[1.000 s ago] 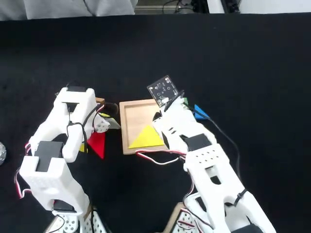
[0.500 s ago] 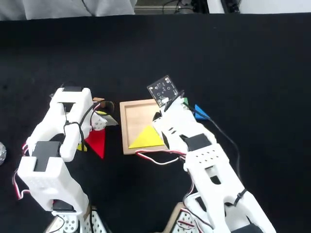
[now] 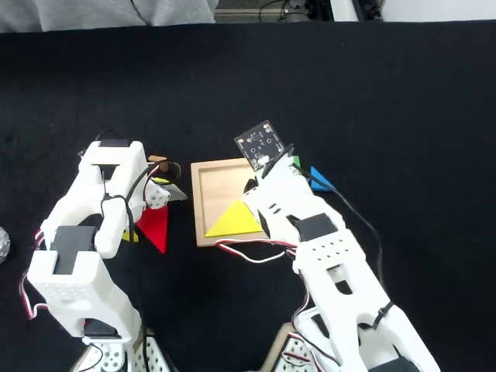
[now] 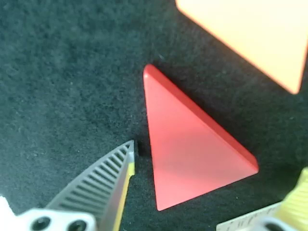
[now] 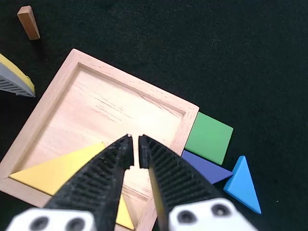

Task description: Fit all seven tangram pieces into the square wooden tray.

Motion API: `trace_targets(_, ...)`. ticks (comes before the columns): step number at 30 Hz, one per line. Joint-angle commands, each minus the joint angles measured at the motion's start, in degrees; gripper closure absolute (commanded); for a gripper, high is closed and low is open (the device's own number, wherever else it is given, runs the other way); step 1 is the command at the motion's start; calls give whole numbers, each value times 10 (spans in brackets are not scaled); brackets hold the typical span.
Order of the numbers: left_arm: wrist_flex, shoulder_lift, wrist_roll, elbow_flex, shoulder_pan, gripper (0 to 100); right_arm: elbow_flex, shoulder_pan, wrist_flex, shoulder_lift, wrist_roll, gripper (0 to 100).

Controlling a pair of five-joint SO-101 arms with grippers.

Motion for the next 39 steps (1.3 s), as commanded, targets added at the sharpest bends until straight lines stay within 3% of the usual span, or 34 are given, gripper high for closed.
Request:
trace_targets(1, -6, -9, 1, -1, -7, 605, -1, 4, -11, 0, 0, 960)
trace_targets(6, -22, -9, -5, 2, -6, 741, -1, 4, -11, 0, 0, 960)
trace_targets(19, -26, -9, -28, 4, -6, 742, -1, 4, -11, 0, 0, 960)
trace_targets(30, -33, -9, -171, 1, -10, 747, -1, 4, -11, 0, 0, 960)
trace_targets(39, -32, -9, -356, 4, -7, 748, -1, 6, -11, 0, 0, 960)
